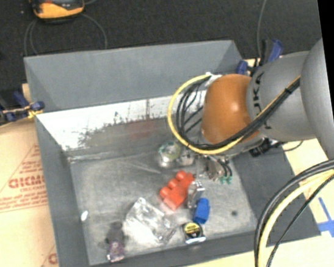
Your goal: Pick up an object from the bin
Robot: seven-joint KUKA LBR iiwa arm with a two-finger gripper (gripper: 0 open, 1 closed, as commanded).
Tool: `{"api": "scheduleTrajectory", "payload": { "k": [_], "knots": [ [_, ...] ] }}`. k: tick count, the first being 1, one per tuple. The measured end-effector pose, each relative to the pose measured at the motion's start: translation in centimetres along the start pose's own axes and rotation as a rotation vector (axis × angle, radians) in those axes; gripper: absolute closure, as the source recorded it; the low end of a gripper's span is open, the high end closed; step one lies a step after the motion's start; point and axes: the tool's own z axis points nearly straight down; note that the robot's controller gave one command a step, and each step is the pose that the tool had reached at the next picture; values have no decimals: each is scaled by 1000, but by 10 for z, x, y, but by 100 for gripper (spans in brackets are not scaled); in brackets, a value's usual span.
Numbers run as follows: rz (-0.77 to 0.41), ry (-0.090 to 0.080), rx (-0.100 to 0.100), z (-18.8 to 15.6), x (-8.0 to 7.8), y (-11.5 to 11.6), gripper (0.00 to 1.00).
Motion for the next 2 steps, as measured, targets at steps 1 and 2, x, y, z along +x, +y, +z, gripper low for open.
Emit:
{"api": "scheduleTrajectory", "payload": {
  "k": [1, 2],
  "knots": [
    [1, -21, 3, -4, -5, 0, 100],
    [5, -4, 2, -111, -8, 50, 100]
  ]
}}
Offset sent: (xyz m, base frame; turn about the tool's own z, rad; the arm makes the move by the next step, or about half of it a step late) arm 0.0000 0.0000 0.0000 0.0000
